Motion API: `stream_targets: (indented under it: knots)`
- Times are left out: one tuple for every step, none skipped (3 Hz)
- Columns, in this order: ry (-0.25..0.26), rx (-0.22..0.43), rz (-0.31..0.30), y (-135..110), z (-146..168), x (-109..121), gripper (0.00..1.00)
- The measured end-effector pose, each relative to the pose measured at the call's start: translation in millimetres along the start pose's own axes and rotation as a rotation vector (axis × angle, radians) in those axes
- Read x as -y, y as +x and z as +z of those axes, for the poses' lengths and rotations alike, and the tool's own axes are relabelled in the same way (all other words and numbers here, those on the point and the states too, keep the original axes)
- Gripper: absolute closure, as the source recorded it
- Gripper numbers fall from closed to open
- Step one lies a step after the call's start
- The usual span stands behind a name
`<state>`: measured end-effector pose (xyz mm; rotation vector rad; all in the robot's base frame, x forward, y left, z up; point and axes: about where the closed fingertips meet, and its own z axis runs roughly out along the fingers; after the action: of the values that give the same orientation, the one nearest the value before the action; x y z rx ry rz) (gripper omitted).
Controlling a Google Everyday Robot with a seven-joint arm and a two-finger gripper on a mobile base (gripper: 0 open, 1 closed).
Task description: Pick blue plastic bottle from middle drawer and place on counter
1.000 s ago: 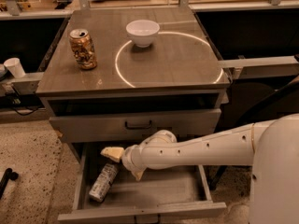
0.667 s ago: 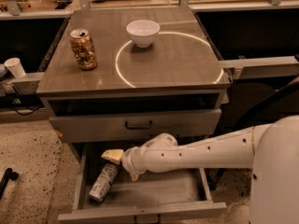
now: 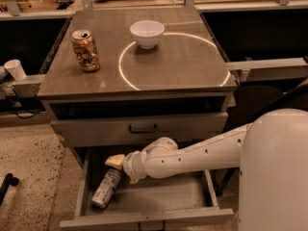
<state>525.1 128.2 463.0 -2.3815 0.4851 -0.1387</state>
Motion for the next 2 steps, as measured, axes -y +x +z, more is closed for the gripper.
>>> stream_targets:
  knots:
    - [0.026,0.046,0.047,-14.2,27.2,-8.9,0.31]
    - [0.038,0.081,0.066,-26.8,45.3,-14.2,0.31]
